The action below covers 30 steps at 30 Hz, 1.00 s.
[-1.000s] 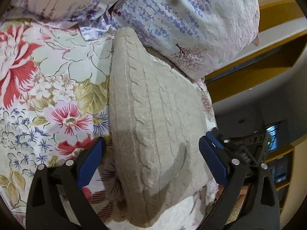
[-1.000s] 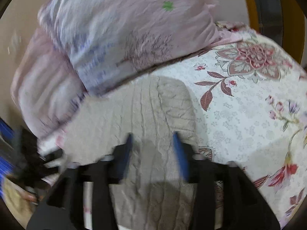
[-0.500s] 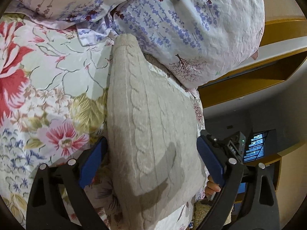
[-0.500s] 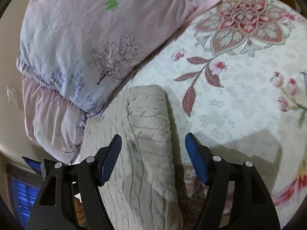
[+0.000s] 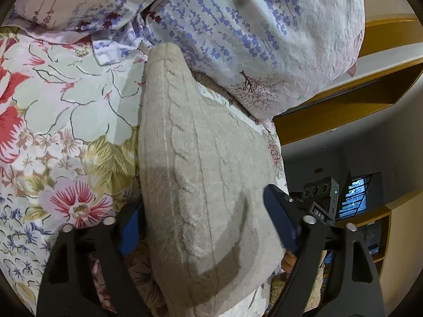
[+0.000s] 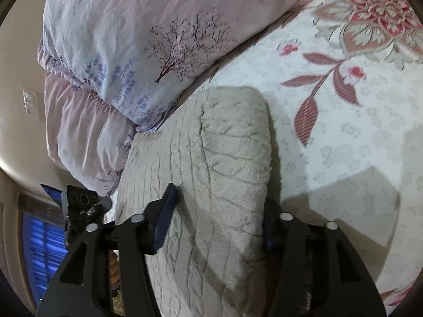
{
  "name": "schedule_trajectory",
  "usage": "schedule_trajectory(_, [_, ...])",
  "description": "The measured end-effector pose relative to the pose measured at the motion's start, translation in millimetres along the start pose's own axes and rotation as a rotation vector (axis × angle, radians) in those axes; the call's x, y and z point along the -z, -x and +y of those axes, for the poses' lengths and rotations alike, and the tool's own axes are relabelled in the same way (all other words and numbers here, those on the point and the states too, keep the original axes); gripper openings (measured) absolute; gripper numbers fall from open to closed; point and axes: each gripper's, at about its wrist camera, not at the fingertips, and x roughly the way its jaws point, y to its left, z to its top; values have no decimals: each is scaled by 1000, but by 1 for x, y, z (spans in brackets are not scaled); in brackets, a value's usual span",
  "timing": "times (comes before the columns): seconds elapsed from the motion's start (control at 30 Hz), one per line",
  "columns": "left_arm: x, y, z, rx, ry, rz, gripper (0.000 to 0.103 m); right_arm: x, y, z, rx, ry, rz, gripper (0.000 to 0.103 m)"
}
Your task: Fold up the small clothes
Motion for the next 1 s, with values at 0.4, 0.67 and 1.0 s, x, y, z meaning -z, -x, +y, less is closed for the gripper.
schedule_trajectory(0.4, [11,29,-4,84,-19,1,37,26,18,34,-111,13,-91,30])
schedule_trajectory(0.67, [21,98,19,65,-21,-28,37,59,-9,90,-117,130,-98,28])
schedule_trajectory(1.0, [7,133,93,-104,85,-100,47,78,-93,128,63,252,-34,24])
